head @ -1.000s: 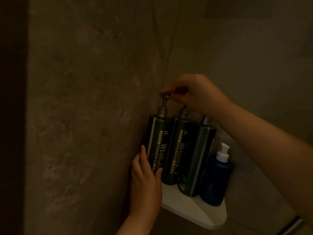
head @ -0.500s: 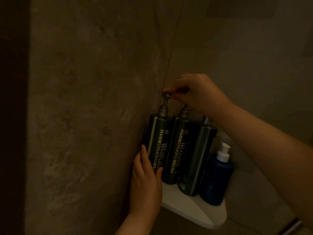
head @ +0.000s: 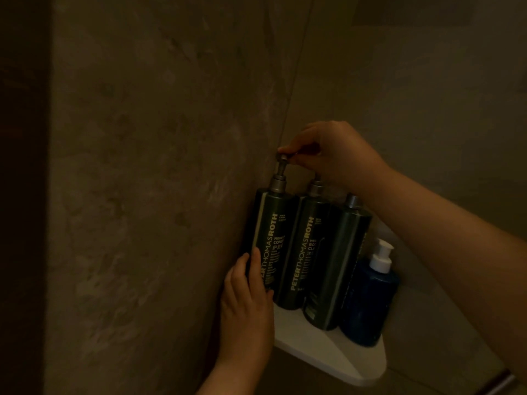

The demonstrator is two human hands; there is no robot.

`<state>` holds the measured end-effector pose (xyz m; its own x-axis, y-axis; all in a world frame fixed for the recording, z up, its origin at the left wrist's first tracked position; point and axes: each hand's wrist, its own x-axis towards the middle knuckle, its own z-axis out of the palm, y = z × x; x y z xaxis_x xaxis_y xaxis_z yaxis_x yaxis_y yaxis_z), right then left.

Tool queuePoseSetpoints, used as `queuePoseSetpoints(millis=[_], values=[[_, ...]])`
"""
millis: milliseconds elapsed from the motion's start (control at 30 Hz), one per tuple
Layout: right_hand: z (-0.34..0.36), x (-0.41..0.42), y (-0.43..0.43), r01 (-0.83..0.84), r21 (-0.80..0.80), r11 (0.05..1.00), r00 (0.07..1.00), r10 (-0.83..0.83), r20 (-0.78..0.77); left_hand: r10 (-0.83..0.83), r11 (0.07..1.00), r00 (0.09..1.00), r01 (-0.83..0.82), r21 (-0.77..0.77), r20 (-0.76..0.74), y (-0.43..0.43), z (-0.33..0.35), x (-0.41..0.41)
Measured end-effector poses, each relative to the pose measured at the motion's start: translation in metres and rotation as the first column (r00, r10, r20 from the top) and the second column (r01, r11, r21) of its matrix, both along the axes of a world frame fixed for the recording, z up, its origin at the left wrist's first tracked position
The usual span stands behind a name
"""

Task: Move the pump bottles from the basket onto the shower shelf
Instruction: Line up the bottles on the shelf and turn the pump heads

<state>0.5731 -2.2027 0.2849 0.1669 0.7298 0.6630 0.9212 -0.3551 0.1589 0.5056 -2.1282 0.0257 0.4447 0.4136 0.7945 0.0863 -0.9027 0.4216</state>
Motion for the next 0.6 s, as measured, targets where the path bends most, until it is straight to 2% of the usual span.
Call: queuePoseSetpoints(millis=[300, 600], values=[[0.002, 0.01, 0.005, 0.066, -0.011, 0.998, 0.998, -0.066, -0.002, 0.005, 1.0, 0.995, -0.007, -0.014, -0.099, 0.003, 0.015, 0.003], [0.005, 0.02, 0.008, 0.109, -0.012, 0.994, 0.991, -0.109, -0.074, 0.003, 1.0, 0.988, -0.006, -0.012, -0.157, 0.004, 0.025, 0.012]])
